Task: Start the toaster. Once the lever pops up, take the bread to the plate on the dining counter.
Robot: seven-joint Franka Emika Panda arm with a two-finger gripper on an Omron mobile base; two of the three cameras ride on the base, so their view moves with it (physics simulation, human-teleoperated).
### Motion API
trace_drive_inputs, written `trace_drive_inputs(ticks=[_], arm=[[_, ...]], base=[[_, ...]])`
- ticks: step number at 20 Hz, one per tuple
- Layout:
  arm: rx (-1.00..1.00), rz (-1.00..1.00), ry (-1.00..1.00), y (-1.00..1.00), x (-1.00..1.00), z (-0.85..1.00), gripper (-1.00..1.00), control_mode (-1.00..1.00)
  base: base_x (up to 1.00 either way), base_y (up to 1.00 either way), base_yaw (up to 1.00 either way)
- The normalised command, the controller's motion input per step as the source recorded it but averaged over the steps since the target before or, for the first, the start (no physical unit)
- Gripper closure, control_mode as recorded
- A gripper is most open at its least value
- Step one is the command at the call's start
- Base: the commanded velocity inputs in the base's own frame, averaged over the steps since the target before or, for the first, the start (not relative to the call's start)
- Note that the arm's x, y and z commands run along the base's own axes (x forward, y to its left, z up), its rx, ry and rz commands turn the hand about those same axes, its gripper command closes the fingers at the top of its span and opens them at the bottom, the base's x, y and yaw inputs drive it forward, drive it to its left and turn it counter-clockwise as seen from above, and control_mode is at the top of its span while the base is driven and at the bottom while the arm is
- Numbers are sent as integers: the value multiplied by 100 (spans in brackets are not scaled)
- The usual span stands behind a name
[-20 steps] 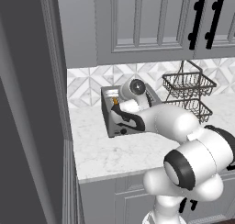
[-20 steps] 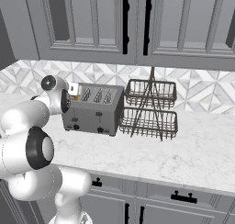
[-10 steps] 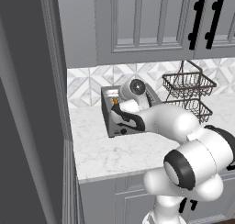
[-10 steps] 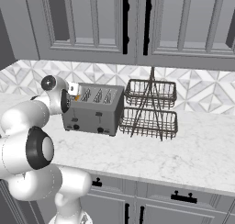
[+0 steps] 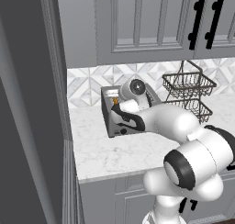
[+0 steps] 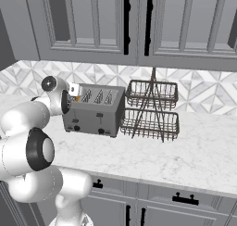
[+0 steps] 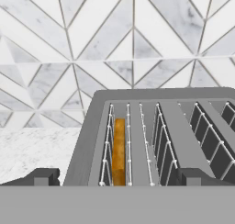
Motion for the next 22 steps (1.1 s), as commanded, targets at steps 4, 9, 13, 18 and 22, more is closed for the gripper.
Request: trace_drive_inputs(ticks=[4,9,13,18,22], arm=[[0,0,0,0,0,0,-100,-100],[0,0,0,0,0,0,-100,-100],[0,0,0,0,0,0,-100,-100],[0,0,0,0,0,0,-100,-100],[0,0,0,0,0,0,-100,-100]], base=[[0,0,0],[0,0,0],[0,0,0],[0,0,0],[0,0,0]])
